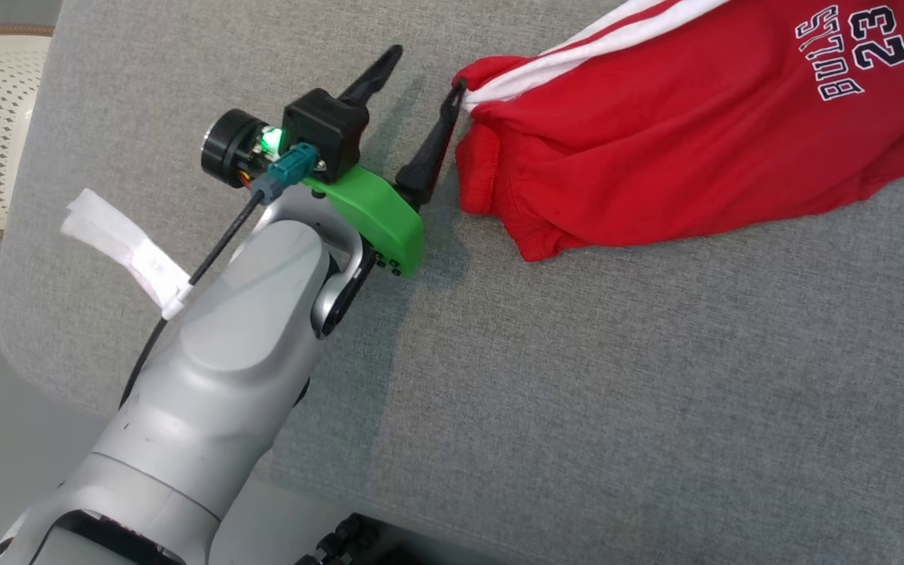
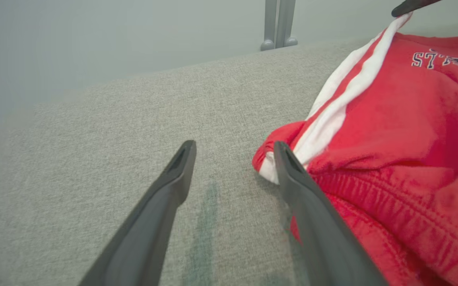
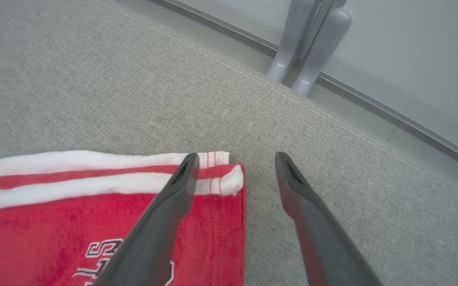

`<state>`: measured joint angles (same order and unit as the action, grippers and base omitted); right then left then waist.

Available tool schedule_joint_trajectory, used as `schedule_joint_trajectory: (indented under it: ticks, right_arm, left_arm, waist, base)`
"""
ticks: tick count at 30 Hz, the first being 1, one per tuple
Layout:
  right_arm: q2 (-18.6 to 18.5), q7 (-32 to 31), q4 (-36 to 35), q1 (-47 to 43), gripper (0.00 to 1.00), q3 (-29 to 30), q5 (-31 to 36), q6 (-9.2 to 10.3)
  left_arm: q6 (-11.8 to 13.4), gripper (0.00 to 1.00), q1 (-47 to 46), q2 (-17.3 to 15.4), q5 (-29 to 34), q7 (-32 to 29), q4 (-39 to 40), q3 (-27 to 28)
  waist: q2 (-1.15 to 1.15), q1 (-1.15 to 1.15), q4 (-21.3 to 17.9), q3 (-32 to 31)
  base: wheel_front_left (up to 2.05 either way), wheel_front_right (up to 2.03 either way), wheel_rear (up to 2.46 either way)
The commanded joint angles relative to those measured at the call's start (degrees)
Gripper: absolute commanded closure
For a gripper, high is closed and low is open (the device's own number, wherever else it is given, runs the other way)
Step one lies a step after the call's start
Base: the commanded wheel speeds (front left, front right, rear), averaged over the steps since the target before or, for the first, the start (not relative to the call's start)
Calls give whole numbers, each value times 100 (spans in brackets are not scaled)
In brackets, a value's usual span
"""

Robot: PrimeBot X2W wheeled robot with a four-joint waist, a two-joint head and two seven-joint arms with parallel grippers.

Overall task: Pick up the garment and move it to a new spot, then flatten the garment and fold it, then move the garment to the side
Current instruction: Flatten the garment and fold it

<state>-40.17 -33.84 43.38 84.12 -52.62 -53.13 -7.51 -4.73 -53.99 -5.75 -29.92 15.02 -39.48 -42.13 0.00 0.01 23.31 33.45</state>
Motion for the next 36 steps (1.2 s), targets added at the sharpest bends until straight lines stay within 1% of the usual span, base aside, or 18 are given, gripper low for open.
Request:
schedule_joint_trajectory:
  ticks: [1, 4, 7, 10, 13, 14, 15, 18, 23, 25, 28, 29, 32, 36]
  right_arm:
    - [87, 134, 52, 47, 0, 7, 33, 5]
    - [116, 481, 159, 72, 0, 42, 143, 6]
    - [222, 990, 239, -41, 0, 48, 232, 5]
    - [293, 1469, 244, -232, 0, 79, 168, 5]
    - [348, 2093, 155, -492, 0, 115, 42, 5]
    - [357, 2269, 109, -577, 0, 111, 12, 5]
    - [390, 2668, 3, -798, 0, 90, -52, 5]
    - [441, 3409, -135, -1205, 0, 82, -113, 5]
    - [514, 4462, -292, -1855, 0, 107, -103, 5]
    - [589, 4689, -336, -2080, 0, 139, -45, 5]
    - [700, 4871, -421, -2439, 0, 381, 37, 5]
    - [739, 4898, -472, -2613, 0, 528, 158, 5]
    - [871, 4906, -809, -3027, 0, 1279, 542, 5]
    - [1206, 4900, -1398, -3914, 0, 2410, 1234, 5]
  left_arm:
    - [41, 0, 21, 27, 102, 15, 5, 115]
    - [142, 0, 82, 20, 230, 15, -17, 345]
    - [237, 0, 160, -23, 384, 15, -31, 622]
    - [236, 0, 268, -44, 464, 15, 30, 838]
    - [229, 0, 429, -98, 558, 15, 155, 1098]
    - [229, 0, 483, -109, 601, 16, 219, 1174]
    - [225, 0, 644, -144, 675, 15, 383, 1357]
    - [241, 0, 981, -180, 759, 15, 690, 1681]
    - [225, 0, 1567, -157, 857, 15, 1198, 2214]
    - [203, 0, 1779, -137, 902, 15, 1356, 2397]
    - [172, 0, 2110, -86, 973, 15, 1612, 2706]
    - [148, 0, 2278, -52, 1017, 15, 1700, 2832]
    - [76, 0, 2583, 14, 1126, 15, 1893, 3044]
    - [0, 0, 3007, 83, 1301, 15, 2103, 3271]
  waist:
    - [0, -1, -26, -20]
    - [0, -1, -86, -77]
    - [0, -1, -196, -194]
    - [0, -1, -325, -344]
    - [0, -1, -504, -570]
    - [0, -1, -556, -626]
    - [0, -1, -692, -763]
    - [0, -1, -937, -1014]
    - [0, -1, -1303, -1343]
    - [0, -1, -1429, -1449]
    - [0, -1, -1611, -1610]
    - [0, -1, -1692, -1679]
    - [0, -1, -1846, -1795]
    - [0, -1, -2024, -1952]
  base:
    - [0, 0, 0]
    - [0, 0, 0]
    - [0, 0, 0]
    - [0, 0, 0]
    - [0, 0, 0]
    - [0, 0, 0]
    - [0, 0, 0]
    - [0, 0, 0]
    - [0, 0, 0]
    - [0, 0, 0]
    - [0, 0, 0]
    - [0, 0, 0]
    - [0, 0, 0]
    - [0, 0, 0]
